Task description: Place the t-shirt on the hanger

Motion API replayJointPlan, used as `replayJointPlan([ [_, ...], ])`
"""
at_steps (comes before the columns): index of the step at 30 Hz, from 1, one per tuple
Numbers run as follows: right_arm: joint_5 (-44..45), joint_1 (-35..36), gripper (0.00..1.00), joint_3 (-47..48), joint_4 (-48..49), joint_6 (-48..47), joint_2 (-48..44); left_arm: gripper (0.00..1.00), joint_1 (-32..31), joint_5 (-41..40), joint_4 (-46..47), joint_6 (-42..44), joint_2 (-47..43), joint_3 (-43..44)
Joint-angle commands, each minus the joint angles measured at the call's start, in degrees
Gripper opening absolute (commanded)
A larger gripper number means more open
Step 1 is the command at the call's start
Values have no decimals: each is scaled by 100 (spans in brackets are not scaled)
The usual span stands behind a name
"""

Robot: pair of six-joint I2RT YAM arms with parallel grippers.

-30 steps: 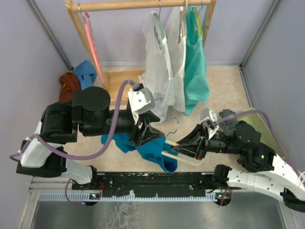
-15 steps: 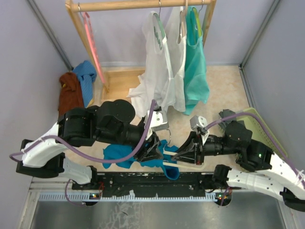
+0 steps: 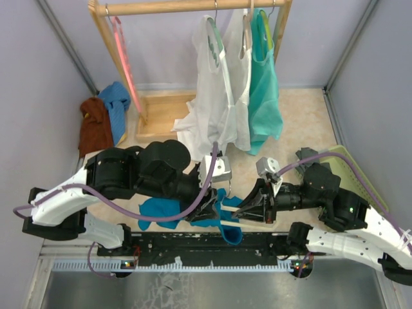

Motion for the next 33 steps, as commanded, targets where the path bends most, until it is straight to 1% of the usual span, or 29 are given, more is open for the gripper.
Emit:
replayJointPlan([
  [1, -181, 26, 0, 348, 538, -46, -14, 51, -21, -29, 9, 31, -4, -69],
  [3, -172, 24, 0, 358, 544, -46, -20, 48, -21, 22, 55, 41, 8, -127],
  [6, -159, 24, 0, 369, 543, -46, -43, 41, -20, 93, 129, 72, 14, -210],
  [9, -141, 24, 0, 371, 575, -46, -70, 37, -20, 152, 174, 98, 49, -248],
  [11, -114, 24, 0, 360, 601, -46, -86, 32, -20, 157, 180, 113, 75, -261],
  [13, -104, 26, 0, 347, 612, -39, -99, 24, -14, 129, 189, 114, 78, -258],
  [14, -100, 24, 0, 337, 635, -37, -102, 19, -12, 125, 188, 121, 83, -248],
  [15, -100, 24, 0, 332, 657, -31, -115, 12, -10, 133, 190, 115, 86, -226],
  [16, -88, 24, 0, 318, 672, -24, -114, 1, -9, 140, 188, 117, 94, -196],
  [17, -64, 24, 0, 301, 703, -20, -126, 0, -12, 113, 189, 108, 97, -192],
  [25, 218, 24, 0, 278, 801, 31, -127, 0, -12, 32, 214, 114, 32, -176],
  [26, 284, 24, 1, 311, 754, 33, -109, 0, -12, -20, 214, 124, 12, -161],
  [28, 413, 24, 18, 385, 649, 29, -60, 0, -11, -179, 208, 138, -32, -128],
  [30, 619, 24, 24, 484, 501, 20, -32, 0, -3, -320, 184, 152, -89, -118],
  [32, 866, 24, 36, 566, 386, 16, -18, 0, -3, -495, 160, 150, -150, -142],
  [33, 1020, 24, 38, 625, 285, 16, 9, 0, 5, -593, 147, 152, -181, -158],
])
